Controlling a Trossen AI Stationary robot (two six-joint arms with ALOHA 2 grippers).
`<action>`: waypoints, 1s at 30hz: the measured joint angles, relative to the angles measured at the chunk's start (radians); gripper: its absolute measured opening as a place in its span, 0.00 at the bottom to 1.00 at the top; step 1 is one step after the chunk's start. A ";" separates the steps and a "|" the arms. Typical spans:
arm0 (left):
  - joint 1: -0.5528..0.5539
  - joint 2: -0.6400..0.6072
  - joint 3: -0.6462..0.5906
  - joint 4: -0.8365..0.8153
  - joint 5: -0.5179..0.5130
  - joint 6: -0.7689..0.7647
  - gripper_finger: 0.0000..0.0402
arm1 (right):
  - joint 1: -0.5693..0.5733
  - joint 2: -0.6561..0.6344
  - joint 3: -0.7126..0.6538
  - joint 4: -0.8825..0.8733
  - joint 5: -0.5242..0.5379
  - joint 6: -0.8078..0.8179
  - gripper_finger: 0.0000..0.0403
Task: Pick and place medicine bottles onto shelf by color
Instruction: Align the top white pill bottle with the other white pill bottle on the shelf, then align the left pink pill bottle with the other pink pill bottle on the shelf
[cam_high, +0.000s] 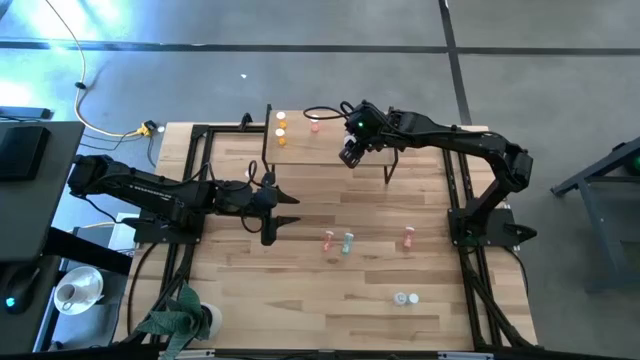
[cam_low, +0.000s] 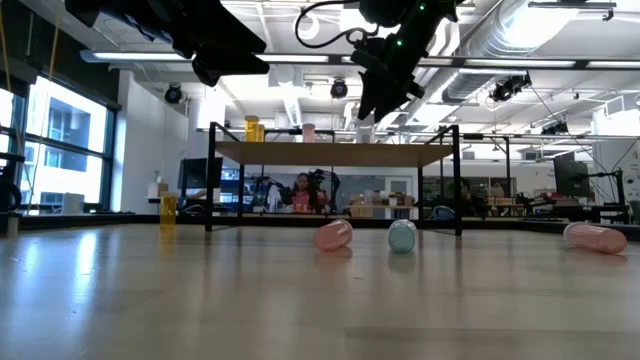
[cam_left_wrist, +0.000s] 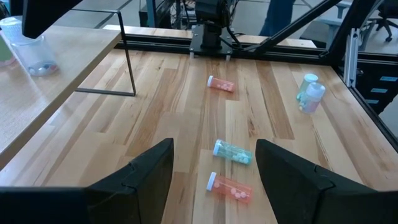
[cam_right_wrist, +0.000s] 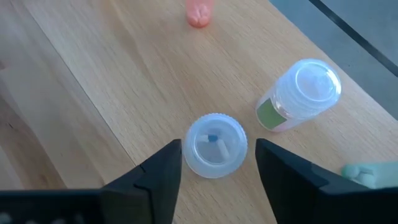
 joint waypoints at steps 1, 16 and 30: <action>0.000 0.000 0.000 0.000 0.000 0.000 0.54 | 0.000 0.000 0.000 0.001 0.000 -0.001 0.49; 0.000 0.000 0.000 -0.050 -0.025 0.000 0.54 | 0.023 0.000 0.132 -0.125 0.003 -0.029 0.49; 0.000 0.000 0.000 -0.068 -0.024 -0.079 0.54 | 0.155 -0.148 0.054 -0.277 0.075 -0.027 0.49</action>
